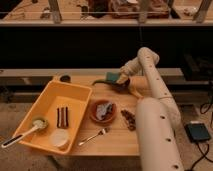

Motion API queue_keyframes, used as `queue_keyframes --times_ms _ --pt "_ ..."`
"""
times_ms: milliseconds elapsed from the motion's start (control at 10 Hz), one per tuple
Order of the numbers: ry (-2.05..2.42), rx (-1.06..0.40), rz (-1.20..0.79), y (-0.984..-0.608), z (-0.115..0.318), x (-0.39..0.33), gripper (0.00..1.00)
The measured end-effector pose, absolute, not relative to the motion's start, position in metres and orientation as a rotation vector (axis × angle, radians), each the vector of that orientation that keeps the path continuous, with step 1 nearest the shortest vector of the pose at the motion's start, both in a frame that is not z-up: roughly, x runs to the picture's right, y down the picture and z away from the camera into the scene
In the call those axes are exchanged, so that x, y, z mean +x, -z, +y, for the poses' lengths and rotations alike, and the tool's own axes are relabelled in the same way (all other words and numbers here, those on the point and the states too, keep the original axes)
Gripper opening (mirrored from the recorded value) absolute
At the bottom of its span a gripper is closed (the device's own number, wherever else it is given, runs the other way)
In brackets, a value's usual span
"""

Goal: Wipe purple bowl with sponge

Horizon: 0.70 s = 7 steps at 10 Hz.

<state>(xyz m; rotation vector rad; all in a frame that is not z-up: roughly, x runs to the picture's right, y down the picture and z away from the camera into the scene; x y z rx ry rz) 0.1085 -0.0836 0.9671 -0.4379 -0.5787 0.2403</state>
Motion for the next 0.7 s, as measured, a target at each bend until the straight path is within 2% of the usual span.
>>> queue_keyframes --times_ms 700 --pt "-0.182 -0.479 -0.577 -0.954 -0.064 0.135 0.0"
